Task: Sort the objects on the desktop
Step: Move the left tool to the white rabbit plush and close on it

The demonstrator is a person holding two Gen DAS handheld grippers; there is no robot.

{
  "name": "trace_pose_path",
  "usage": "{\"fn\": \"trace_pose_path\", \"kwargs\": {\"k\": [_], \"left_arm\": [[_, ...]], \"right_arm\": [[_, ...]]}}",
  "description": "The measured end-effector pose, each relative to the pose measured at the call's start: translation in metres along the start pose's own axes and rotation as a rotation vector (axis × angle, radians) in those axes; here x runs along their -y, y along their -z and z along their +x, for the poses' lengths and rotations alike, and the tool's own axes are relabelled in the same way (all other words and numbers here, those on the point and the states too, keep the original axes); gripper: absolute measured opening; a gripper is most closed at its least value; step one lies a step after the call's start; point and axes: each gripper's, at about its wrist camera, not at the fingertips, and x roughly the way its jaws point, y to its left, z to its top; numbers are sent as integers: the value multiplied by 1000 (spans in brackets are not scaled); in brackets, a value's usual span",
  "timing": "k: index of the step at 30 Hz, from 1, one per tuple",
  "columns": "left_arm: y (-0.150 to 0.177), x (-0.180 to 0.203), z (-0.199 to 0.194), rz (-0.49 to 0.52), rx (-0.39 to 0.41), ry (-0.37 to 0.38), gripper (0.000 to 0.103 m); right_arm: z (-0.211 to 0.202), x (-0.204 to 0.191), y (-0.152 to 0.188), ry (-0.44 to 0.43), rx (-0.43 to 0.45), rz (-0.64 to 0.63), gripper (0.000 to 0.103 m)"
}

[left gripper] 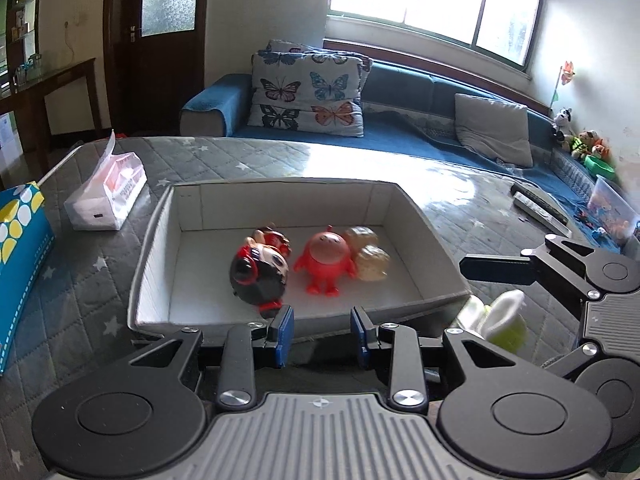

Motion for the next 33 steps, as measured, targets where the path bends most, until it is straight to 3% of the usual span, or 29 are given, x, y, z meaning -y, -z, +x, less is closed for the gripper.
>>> {"fn": "trace_pose_path", "kwargs": {"k": [19,33], "left_arm": [[34,32,3,54,-62,57,34],[28,65,35,140,-119,162,34]], "right_arm": [[-34,19,79,77,-43,134,97],[-23,39,99,46,-78,245,90]]}}
